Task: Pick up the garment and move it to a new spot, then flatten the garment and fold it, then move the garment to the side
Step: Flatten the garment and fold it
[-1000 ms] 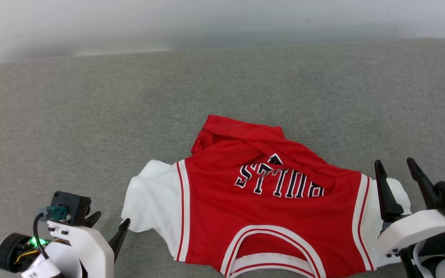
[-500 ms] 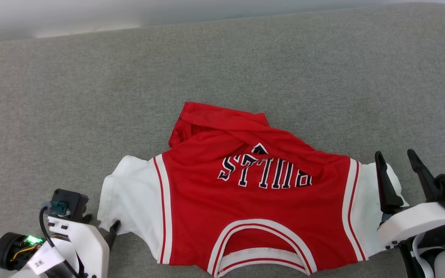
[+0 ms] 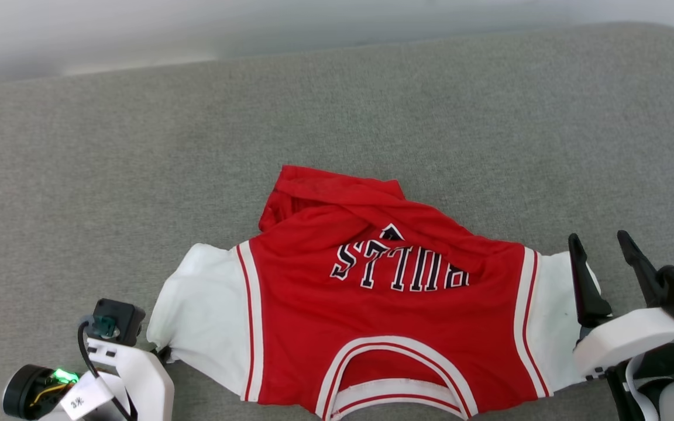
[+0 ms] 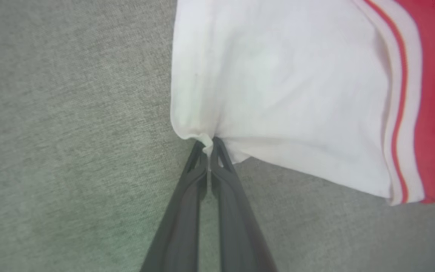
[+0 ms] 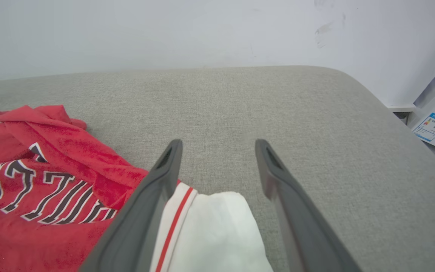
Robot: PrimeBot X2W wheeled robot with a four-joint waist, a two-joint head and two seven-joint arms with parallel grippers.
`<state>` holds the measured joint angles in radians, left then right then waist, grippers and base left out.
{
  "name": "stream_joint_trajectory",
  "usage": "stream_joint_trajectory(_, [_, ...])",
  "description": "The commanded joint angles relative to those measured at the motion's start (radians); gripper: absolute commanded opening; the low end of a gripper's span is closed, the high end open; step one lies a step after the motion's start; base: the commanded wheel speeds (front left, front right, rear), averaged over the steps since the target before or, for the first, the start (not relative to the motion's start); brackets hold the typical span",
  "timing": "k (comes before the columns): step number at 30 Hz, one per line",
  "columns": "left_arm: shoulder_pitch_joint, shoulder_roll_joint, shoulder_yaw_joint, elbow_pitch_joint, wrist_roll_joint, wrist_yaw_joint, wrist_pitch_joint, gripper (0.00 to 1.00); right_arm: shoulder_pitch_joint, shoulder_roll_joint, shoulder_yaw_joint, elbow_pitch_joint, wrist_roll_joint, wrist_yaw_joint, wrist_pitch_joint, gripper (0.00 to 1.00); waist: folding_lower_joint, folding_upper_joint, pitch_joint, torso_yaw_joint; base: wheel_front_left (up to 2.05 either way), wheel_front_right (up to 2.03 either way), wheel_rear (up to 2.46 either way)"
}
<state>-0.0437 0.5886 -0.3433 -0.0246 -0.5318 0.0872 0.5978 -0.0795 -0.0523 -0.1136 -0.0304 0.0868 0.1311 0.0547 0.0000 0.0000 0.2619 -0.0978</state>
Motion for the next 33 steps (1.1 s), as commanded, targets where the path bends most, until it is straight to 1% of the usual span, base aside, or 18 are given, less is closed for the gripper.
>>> stream_joint_trajectory(1, [0.058,-0.004,-0.016,0.035,0.004,0.005,0.009,0.00,0.015,-0.008,0.000,-0.005,-0.001,-0.001,0.007,1.00,0.0000,0.0000,-0.022,0.012,0.00,0.00,0.00])
stream_joint_trajectory(3, [0.046,-0.004,0.007,0.001,0.010,0.019,-0.027,0.00,0.044,-0.024,0.005,-0.011,0.018,-0.001,0.048,1.00,0.0000,0.0000,-0.043,0.023,0.00,0.00,0.00])
stream_joint_trajectory(5, [0.045,0.009,0.030,-0.043,0.008,0.030,-0.050,0.00,0.072,-0.054,0.006,-0.022,0.032,-0.001,0.115,1.00,0.0000,0.0000,-0.061,0.031,0.00,0.00,0.00])
stream_joint_trajectory(8, [0.061,0.027,0.065,-0.127,-0.001,0.046,-0.069,0.00,0.128,-0.114,0.018,-0.042,0.057,-0.001,0.268,1.00,0.0000,0.0000,-0.077,0.045,0.00,0.00,0.00])
stream_joint_trajectory(10, [0.081,0.046,0.087,-0.189,-0.007,0.055,-0.068,0.00,0.145,-0.142,0.010,-0.076,0.095,-0.001,0.358,1.00,0.0000,0.0000,-0.082,0.055,0.00,0.00,0.00])
stream_joint_trajectory(11, [0.106,0.065,0.112,-0.279,-0.021,0.062,-0.065,0.00,0.189,-0.189,-0.013,-0.110,0.129,-0.001,0.525,1.00,0.0000,0.0000,-0.081,0.067,0.00,0.00,0.00])
stream_joint_trajectory(12, [0.115,0.070,0.118,-0.306,-0.026,0.063,-0.064,0.00,0.196,-0.203,-0.025,-0.122,0.135,-0.001,0.580,1.00,0.0000,0.0000,-0.080,0.072,0.00,0.00,0.00])
stream_joint_trajectory(14, [0.137,0.080,0.128,-0.354,-0.036,0.066,-0.057,0.00,0.203,-0.217,-0.054,-0.138,0.145,-0.001,0.689,1.00,0.0000,0.0000,-0.077,0.080,0.00,0.00,0.00])
stream_joint_trajectory(15, [0.147,0.085,0.130,-0.375,-0.037,0.069,-0.053,0.00,0.204,-0.210,-0.077,-0.142,0.146,-0.001,0.736,1.00,0.0000,0.0000,-0.074,0.085,0.00,0.00,0.00])
stream_joint_trajectory(18, [0.163,0.089,0.124,-0.432,-0.032,0.072,-0.045,0.00,0.210,-0.224,-0.098,-0.150,0.143,-0.001,0.837,1.00,0.0000,0.0000,-0.064,0.101,0.00,0.00,0.00])
stream_joint_trajectory(20, [0.169,0.087,0.117,-0.457,-0.032,0.072,-0.041,0.00,0.211,-0.245,-0.097,-0.142,0.123,-0.001,0.861,1.00,0.0000,0.0000,-0.055,0.111,0.00,0.00,0.00])
stream_joint_trajectory(23, [0.173,0.082,0.106,-0.482,-0.028,0.073,-0.040,0.00,0.192,-0.231,-0.110,-0.109,0.112,-0.001,0.863,1.00,0.0000,0.0000,-0.043,0.123,0.00,0.00,0.00])
stream_joint_trajectory(26, [0.168,0.076,0.092,-0.495,-0.027,0.066,-0.039,0.00,0.173,-0.215,-0.119,-0.062,0.108,-0.001,0.847,1.00,0.0000,0.0000,-0.031,0.135,0.00,0.00,0.00])
stream_joint_trajectory(29, [0.155,0.083,0.079,-0.495,-0.017,0.062,-0.033,0.00,0.168,-0.216,-0.102,-0.001,0.100,-0.001,0.828,1.00,0.0000,0.0000,-0.019,0.145,0.00,0.00,0.00])
stream_joint_trajectory(33, [0.138,0.077,0.070,-0.499,-0.021,0.055,-0.032,0.00,0.146,-0.208,-0.074,0.063,0.102,0.000,0.787,1.00,0.0000,0.0000,0.006,0.151,0.00,0.00,0.00])
